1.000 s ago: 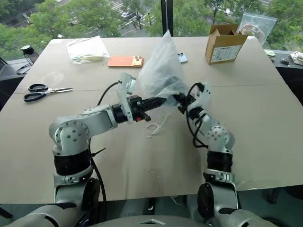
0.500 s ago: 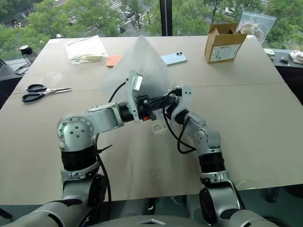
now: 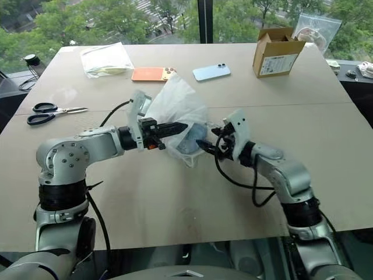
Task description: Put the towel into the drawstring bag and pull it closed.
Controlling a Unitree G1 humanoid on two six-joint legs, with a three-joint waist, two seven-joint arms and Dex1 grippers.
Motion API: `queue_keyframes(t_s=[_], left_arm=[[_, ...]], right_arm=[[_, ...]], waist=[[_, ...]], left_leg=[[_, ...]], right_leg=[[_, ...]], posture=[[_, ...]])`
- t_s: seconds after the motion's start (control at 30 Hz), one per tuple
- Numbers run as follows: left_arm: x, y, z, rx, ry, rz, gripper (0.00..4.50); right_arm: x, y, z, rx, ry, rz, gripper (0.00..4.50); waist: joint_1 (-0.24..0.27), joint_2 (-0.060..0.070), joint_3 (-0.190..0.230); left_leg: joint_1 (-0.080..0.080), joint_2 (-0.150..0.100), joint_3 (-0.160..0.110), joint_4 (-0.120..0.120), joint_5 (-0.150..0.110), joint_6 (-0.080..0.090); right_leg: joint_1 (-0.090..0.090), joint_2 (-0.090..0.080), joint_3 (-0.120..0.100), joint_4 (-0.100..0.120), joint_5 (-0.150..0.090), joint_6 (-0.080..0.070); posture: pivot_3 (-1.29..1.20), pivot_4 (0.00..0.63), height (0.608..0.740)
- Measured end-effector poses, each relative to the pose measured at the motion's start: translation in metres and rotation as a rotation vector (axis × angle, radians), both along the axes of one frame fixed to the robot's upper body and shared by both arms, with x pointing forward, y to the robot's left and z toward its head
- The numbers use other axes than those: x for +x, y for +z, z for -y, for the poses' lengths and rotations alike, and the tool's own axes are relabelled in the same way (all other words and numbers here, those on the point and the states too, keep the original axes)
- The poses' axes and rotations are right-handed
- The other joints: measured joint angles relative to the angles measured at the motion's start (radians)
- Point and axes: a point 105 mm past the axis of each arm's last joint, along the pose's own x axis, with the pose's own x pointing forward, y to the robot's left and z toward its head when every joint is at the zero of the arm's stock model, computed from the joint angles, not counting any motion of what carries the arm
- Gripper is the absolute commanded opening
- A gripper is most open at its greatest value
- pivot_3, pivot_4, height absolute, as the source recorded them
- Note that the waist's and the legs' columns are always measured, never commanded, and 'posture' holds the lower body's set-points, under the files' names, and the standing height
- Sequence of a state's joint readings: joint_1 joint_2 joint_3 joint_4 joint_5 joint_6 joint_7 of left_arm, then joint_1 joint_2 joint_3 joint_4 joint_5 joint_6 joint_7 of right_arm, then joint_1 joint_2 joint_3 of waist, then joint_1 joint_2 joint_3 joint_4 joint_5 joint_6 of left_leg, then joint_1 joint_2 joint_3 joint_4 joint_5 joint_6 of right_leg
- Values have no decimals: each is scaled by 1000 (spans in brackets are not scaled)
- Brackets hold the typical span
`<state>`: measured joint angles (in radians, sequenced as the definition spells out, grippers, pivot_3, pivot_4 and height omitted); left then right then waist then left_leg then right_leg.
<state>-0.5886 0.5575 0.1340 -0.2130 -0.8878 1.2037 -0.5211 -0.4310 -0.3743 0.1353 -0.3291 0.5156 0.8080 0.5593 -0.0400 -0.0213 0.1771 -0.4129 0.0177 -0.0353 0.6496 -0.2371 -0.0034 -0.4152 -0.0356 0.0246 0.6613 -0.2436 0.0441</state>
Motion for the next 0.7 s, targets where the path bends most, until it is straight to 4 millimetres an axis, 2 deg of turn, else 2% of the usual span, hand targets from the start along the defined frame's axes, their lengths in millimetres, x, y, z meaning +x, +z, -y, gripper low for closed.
queue_keyframes(t_s=[0.1, 0.17, 0.27, 0.47, 0.7], left_arm=[[5, 3, -5, 27, -8, 25, 0], [8, 9, -5, 25, -16, 55, 0], [11, 8, -3, 36, -28, 59, 0], [14, 14, 1, 41, -36, 88, 0], [15, 13, 2, 44, -31, 90, 0]], right_arm=[[-2, 9, 8, -59, -10, 69, 3637], [3, 9, 18, -138, -59, 117, 3637], [10, 9, 24, -195, -131, 165, 3637], [23, -2, 16, -217, -209, 170, 3637], [30, -4, 10, -229, -270, 175, 3637]], waist=[[2, 0, 0], [5, 0, 0], [5, 0, 0], [2, 0, 0], [4, 0, 0]], left_leg=[[0, 0, 0, 0, 0, 0], [-1, 0, 0, 1, 0, 0], [-1, 0, 0, 0, 0, 0], [-1, 0, 0, 0, 0, 0], [-1, 0, 0, 1, 0, 0]], right_leg=[[0, 0, 0, 0, 0, 0], [0, 0, 0, -1, 0, 0], [0, 0, 0, -1, 0, 0], [-1, 0, 0, 0, 0, 0], [-1, 0, 0, 0, 0, 0]], posture=[[0, 150, 740], [0, 150, 740], [0, 150, 740], [0, 150, 740], [0, 150, 740]])
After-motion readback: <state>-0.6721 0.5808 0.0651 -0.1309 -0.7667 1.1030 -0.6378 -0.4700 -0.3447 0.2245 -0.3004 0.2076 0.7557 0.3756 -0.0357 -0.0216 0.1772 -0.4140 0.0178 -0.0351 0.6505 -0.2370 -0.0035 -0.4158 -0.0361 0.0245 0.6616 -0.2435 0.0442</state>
